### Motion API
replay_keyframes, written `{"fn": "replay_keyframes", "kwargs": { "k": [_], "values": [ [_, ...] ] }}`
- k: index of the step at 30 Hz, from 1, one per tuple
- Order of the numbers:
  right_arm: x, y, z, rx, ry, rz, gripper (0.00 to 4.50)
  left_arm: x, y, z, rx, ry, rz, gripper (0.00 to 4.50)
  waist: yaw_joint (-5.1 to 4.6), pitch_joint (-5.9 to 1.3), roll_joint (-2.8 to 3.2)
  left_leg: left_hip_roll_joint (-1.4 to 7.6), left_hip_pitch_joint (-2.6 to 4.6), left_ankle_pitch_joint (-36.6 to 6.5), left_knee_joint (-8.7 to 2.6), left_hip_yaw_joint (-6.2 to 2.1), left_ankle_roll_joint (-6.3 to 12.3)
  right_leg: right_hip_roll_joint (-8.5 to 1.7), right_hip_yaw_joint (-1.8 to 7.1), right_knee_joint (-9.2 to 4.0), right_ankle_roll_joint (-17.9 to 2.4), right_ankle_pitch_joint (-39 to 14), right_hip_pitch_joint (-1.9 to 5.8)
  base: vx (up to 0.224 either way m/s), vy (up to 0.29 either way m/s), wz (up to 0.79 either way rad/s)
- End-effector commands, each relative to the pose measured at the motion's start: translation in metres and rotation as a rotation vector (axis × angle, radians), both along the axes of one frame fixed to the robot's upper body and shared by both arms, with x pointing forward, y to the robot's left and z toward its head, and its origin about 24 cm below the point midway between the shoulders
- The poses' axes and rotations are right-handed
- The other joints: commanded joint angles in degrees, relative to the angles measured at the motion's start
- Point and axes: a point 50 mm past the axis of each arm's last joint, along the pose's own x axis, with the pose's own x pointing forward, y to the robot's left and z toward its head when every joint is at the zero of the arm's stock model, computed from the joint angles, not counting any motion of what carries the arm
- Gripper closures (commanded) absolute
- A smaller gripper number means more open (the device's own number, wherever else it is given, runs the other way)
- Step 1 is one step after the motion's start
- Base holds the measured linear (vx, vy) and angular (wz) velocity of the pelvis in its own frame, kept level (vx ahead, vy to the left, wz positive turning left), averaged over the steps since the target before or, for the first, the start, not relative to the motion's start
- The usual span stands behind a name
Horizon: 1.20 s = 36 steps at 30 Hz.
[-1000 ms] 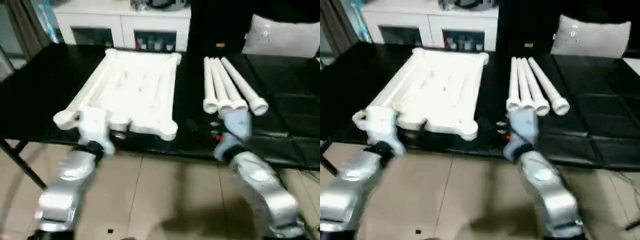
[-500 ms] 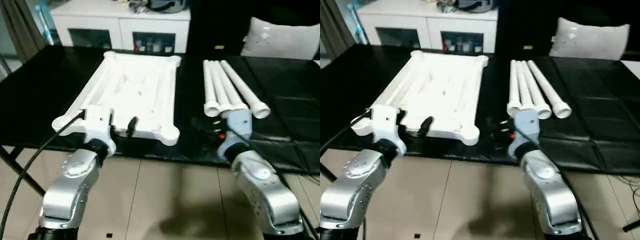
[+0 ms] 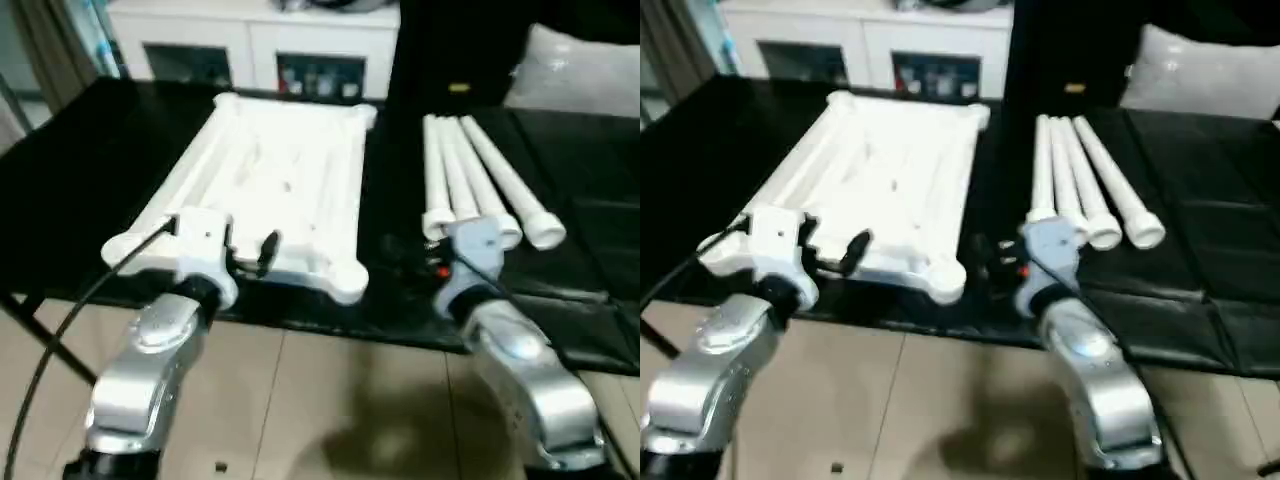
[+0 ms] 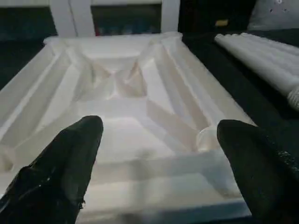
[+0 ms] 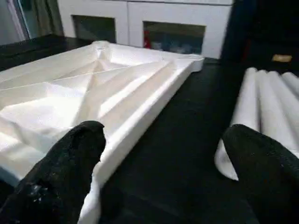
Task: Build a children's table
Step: Move to table
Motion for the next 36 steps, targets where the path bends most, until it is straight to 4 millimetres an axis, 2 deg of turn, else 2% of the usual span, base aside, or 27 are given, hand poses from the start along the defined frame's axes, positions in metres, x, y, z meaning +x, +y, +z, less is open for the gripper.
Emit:
{"fn": "replay_keyframes", "kwargs": {
  "k": [1,3,4,5,6,8,10,11,12,14,15,16,18,19,20,21,24,25,26,27,28,29,30,32,34,35,36],
  "values": [
    [0.0016,-0.0014,0.0042,-0.008,-0.016,-0.005,0.00,-0.0006,-0.0030,0.0003,0.008,-0.003,-0.019,0.12,2.52,-2.44,-1.69,0.98,-4.41,1.1,2.90,-0.34,11.08,-8.42,8.56,-10.57,-8.6,-14.8,8.37,0.045,-0.092,0.06],
    [0.0019,-0.0012,0.0038,-0.010,-0.015,-0.005,0.00,-0.0008,-0.0026,0.0001,0.008,-0.003,-0.019,0.12,3.51,-1.35,-0.05,2.75,-6.43,5.7,2.58,-1.30,2.76,-7.33,5.98,-10.80,-14.0,-16.8,8.31,0.046,-0.062,-0.11],
    [0.0020,-0.0010,0.0038,-0.009,-0.015,-0.005,0.00,-0.0007,-0.0023,0.0001,0.009,-0.003,-0.018,0.12,3.47,-1.54,0.87,3.50,-5.84,6.6,0.76,-1.30,2.09,-6.25,4.66,-10.73,-15.0,-16.7,7.90,0.000,0.000,0.00],
    [0.0022,-0.0007,0.0038,-0.009,-0.015,-0.005,0.00,-0.0006,-0.0016,0.0002,0.009,-0.004,-0.017,0.12,3.04,-1.49,2.63,4.76,-3.02,3.9,-3.34,-0.57,1.45,-3.96,1.39,-11.33,-14.4,-20.0,6.71,0.053,0.039,-0.06],
    [0.0023,-0.0006,0.0038,-0.009,-0.015,-0.005,0.00,-0.0005,-0.0015,0.0003,0.009,-0.004,-0.017,0.12,2.02,-0.08,2.35,5.64,-3.73,-1.6,-5.76,-1.07,1.55,-2.07,0.19,-10.59,-12.8,-21.6,6.41,0.053,0.039,-0.06],
    [0.0025,-0.0001,0.0039,-0.009,-0.015,-0.004,0.00,0.0001,-0.0010,0.0008,0.008,-0.006,-0.016,0.12,-1.13,-2.66,4.30,9.48,4.43,-8.8,-8.03,-6.50,6.75,1.13,-1.88,-3.77,-10.6,-6.5,1.88,0.100,0.057,0.05],
    [0.0023,-0.0002,0.0035,-0.010,-0.012,-0.006,0.00,0.0001,-0.0014,0.0009,0.009,-0.007,-0.020,0.12,-1.79,-2.59,3.73,10.86,6.19,-4.6,-7.91,-8.57,16.98,0.14,-1.77,-0.84,-4.8,-2.4,-1.14,0.098,0.047,0.05],
    [0.0022,-0.0003,0.0028,-0.011,-0.002,-0.008,0.00,0.0000,-0.0017,0.0008,0.010,-0.007,-0.022,0.12,-2.08,-2.42,2.73,10.18,5.56,-1.1,-7.34,-8.00,21.18,-1.18,-0.75,-1.29,-2.7,-0.2,-1.67,0.084,-0.005,0.10],
    [0.0021,-0.0004,0.0025,-0.010,0.001,-0.009,0.00,-0.0002,-0.0021,0.0007,0.011,-0.007,-0.025,0.12,-1.69,-2.26,1.55,7.11,4.45,-1.9,-5.14,-2.20,16.32,-2.70,1.90,-5.61,-6.2,2.6,-0.10,0.084,-0.005,0.10],
    [0.0021,-0.0006,0.0023,-0.010,0.004,-0.010,0.00,-0.0005,-0.0026,0.0005,0.012,-0.007,-0.028,0.12,0.27,-2.73,-0.89,0.22,-2.47,-1.2,-0.31,2.32,8.48,-2.58,8.59,-8.27,-13.8,3.4,8.85,0.128,-0.047,-0.19],
    [0.0023,-0.0010,0.0025,-0.011,0.003,-0.009,0.00,-0.0011,-0.0033,0.0000,0.012,-0.005,-0.033,0.12,4.12,-2.58,-0.35,1.36,-7.01,-0.4,4.68,-0.21,-1.44,-5.09,14.27,-9.27,-19.4,5.9,12.08,0.133,-0.049,-0.31],
    [0.0027,-0.0011,0.0032,-0.019,-0.006,-0.003,0.00,-0.0015,-0.0036,-0.0005,0.014,-0.004,-0.037,0.12,4.08,-1.58,-1.24,2.15,-10.15,3.7,4.06,-1.42,0.51,-6.37,9.92,-8.58,-18.3,11.2,12.81,0.096,-0.028,-0.52],
    [0.0036,-0.0010,0.0036,-0.023,-0.010,0.003,0.00,-0.0025,-0.0040,-0.0012,0.016,-0.003,-0.046,0.12,3.33,-2.90,1.82,3.44,-6.43,9.2,-1.67,-1.92,0.71,-1.52,4.73,-7.97,-15.1,12.0,9.05,0.078,0.008,-0.27],
    [0.0041,-0.0009,0.0036,-0.022,-0.009,0.003,0.00,-0.0029,-0.0041,-0.0012,0.016,-0.003,-0.049,0.12,1.86,-2.37,4.40,5.89,-3.87,4.9,-5.82,-3.22,3.01,1.43,1.32,-6.95,-11.9,0.5,6.76,0.102,0.047,0.03],
    [0.0045,-0.0007,0.0037,-0.022,-0.010,0.004,0.00,-0.0031,-0.0039,-0.0012,0.016,-0.003,-0.049,0.12,-0.64,-2.77,5.09,10.71,2.84,-5.0,-7.37,-8.33,8.07,2.38,-0.27,-1.10,-8.0,-6.6,0.85,0.128,0.050,0.02],
    [0.0046,-0.0006,0.0037,-0.022,-0.010,0.005,0.00,-0.0032,-0.0038,-0.0012,0.016,-0.004,-0.049,0.12,-1.65,-3.56,4.80,11.26,4.59,-8.2,-7.47,-10.50,14.91,1.52,-1.01,1.42,-3.9,-5.8,-0.39,0.128,0.050,0.02],
    [0.0041,-0.0002,0.0034,-0.028,-0.009,0.013,0.00,-0.0038,-0.0038,-0.0017,0.017,-0.002,-0.048,0.12,-1.28,-1.98,3.41,9.55,2.27,-8.0,-8.00,-7.85,20.10,0.27,-0.78,1.34,1.1,-0.7,-1.41,0.031,0.006,0.03],
    [0.0040,0.0000,0.0033,-0.031,-0.008,0.017,0.00,-0.0041,-0.0039,-0.0019,0.017,-0.001,-0.050,0.12,-0.79,-1.72,1.84,6.67,1.08,-11.4,-6.98,-5.16,16.61,-1.18,0.49,-3.52,-0.4,1.7,-0.36,0.000,0.000,0.00],
    [0.0040,0.0000,0.0033,-0.031,-0.008,0.018,0.00,-0.0042,-0.0040,-0.0021,0.019,0.000,-0.052,0.12,1.04,-1.44,0.15,2.22,-2.97,-11.4,-3.50,-0.61,9.90,-5.76,4.58,-9.56,-3.6,-5.0,4.69,0.002,-0.084,-0.02],
    [0.0038,0.0001,0.0031,-0.031,-0.008,0.019,0.00,-0.0043,-0.0038,-0.0024,0.020,0.001,-0.053,0.12,2.72,-2.30,-1.33,2.43,-5.46,-1.9,1.49,-0.78,6.41,-8.94,6.90,-11.73,-4.3,-21.8,8.48,0.002,-0.084,-0.02],
    [0.0037,0.0001,0.0027,-0.032,-0.008,0.019,0.00,-0.0043,-0.0034,-0.0029,0.021,0.002,-0.054,0.12,3.64,-2.84,-0.09,2.91,-6.30,1.2,1.96,-1.12,5.68,-9.35,7.71,-11.19,-6.1,-22.0,8.84,0.027,-0.074,0.00],
    [0.0037,0.0000,0.0025,-0.034,-0.008,0.018,0.00,-0.0041,-0.0031,-0.0032,0.022,0.003,-0.054,0.12,3.52,-2.24,-0.09,2.97,-7.36,5.1,0.93,-1.12,5.05,-7.12,6.19,-11.15,-8.9,-19.9,8.93,0.067,-0.042,0.03],
    [0.0037,0.0001,0.0024,-0.033,-0.008,0.018,0.00,-0.0039,-0.0027,-0.0034,0.023,0.003,-0.055,0.12,3.59,-2.15,0.92,3.45,-6.76,6.5,-0.71,-1.03,4.64,-5.91,4.78,-10.93,-10.4,-18.2,8.52,0.067,-0.042,0.03],
    [0.0033,0.0000,0.0021,-0.035,-0.008,0.018,0.00,-0.0036,-0.0024,-0.0035,0.024,0.003,-0.056,0.12,2.21,-2.53,2.92,5.70,-2.27,5.0,-5.72,-1.38,5.76,0.10,-0.05,-8.30,-10.6,-9.2,5.70,0.100,0.015,0.04],
    [0.0027,-0.0002,0.0017,-0.038,-0.008,0.017,0.00,-0.0035,-0.0025,-0.0035,0.021,0.002,-0.057,0.12,0.22,-3.59,4.12,7.85,3.01,2.6,-6.70,-4.54,11.43,0.96,-1.84,-5.18,-11.1,-3.6,2.86,0.115,0.033,0.05],
    [0.0025,-0.0004,0.0016,-0.040,-0.007,0.017,0.00,-0.0035,-0.0026,-0.0037,0.020,0.003,-0.057,0.12,-0.89,-3.46,4.25,9.76,5.64,2.4,-6.83,-7.02,17.28,0.73,-2.07,-2.47,-9.7,-2.5,-0.28,0.112,0.022,0.06],
    [0.0025,-0.0005,0.0016,-0.040,-0.007,0.016,0.00,-0.0036,-0.0027,-0.0038,0.020,0.003,-0.057,0.12,-1.27,-3.40,3.81,10.36,6.07,4.2,-6.82,-7.88,20.59,0.40,-1.88,-1.47,-7.5,-2.1,-1.20,0.112,0.022,0.06]
  ]
}}
